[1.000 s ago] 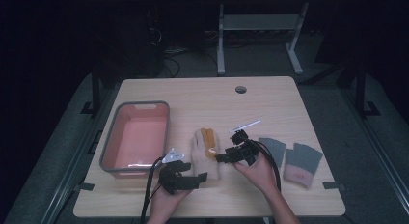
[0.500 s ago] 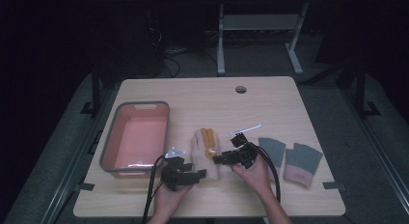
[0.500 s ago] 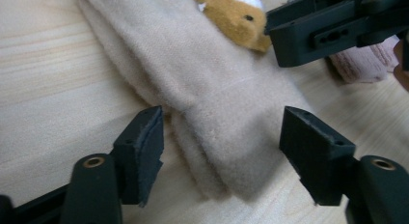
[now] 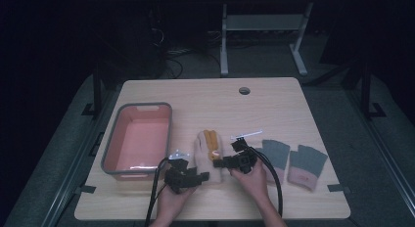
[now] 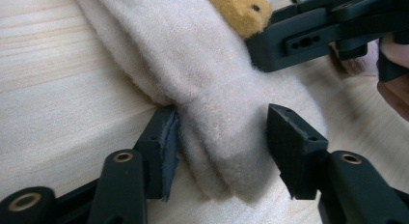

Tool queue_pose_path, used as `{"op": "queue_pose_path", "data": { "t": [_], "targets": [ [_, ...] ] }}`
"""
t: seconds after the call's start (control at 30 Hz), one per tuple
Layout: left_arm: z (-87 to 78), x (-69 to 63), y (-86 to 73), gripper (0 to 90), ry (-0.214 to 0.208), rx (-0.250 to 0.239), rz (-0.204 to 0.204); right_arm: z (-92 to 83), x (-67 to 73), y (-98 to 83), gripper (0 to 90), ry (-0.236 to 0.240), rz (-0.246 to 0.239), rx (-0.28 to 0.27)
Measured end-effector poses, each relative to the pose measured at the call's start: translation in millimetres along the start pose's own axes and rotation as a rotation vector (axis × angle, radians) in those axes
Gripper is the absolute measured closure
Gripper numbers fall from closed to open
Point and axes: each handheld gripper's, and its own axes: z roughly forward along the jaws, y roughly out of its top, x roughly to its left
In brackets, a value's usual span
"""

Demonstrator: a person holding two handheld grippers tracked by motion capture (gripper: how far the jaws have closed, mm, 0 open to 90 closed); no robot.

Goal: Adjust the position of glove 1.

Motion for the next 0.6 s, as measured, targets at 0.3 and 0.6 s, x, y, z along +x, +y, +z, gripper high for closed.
{"op": "queue_pose_path", "data": {
  "t": [0.3, 0.6],
  "targets": [
    [1.1, 2.8, 0.4, 54.1, -0.025, 0.008, -0.009, 2.2, -2.2, -9.4, 53.7, 0.053, 0.08, -0.042],
    [2.6, 5.5, 2.4, 60.1, -0.049, 0.016, -0.017, 10.8, 3.1, -11.9, 67.7, 0.054, 0.131, -0.064]
  ]
}}
